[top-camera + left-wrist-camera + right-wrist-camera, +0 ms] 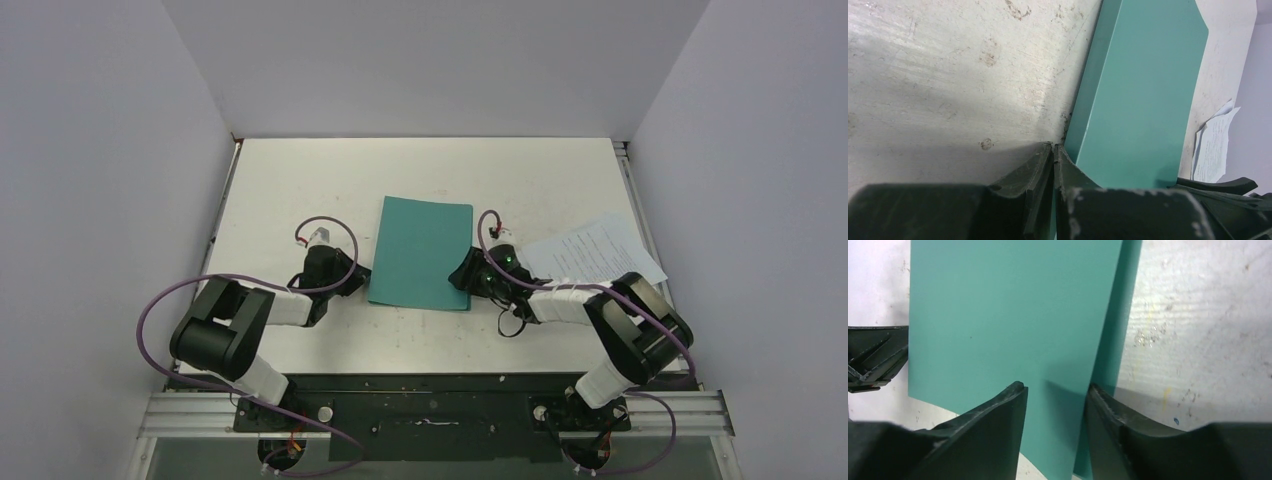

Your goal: Put the files into the folder

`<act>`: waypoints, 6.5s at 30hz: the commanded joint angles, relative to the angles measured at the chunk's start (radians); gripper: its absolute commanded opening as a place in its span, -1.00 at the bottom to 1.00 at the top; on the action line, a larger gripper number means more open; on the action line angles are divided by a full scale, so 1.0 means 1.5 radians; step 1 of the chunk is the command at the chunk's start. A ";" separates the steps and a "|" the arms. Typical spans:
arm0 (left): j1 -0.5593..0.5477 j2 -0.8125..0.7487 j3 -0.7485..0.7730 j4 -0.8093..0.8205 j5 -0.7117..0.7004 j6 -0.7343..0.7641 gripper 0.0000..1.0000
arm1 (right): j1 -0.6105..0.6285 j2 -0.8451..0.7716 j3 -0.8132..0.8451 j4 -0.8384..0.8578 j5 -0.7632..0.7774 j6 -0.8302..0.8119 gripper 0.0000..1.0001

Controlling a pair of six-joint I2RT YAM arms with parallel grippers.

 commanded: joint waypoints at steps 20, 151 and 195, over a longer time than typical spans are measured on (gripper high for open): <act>-0.038 -0.057 0.008 -0.296 -0.031 0.042 -0.56 | 0.012 -0.181 -0.026 -0.018 -0.028 -0.003 -0.89; 0.007 -0.277 0.148 -0.522 -0.101 0.097 0.52 | 0.217 0.097 0.145 -0.355 0.301 -0.092 0.80; -0.342 0.021 0.471 -0.488 0.006 0.142 0.55 | 0.108 -0.431 0.136 -0.783 0.551 0.108 0.80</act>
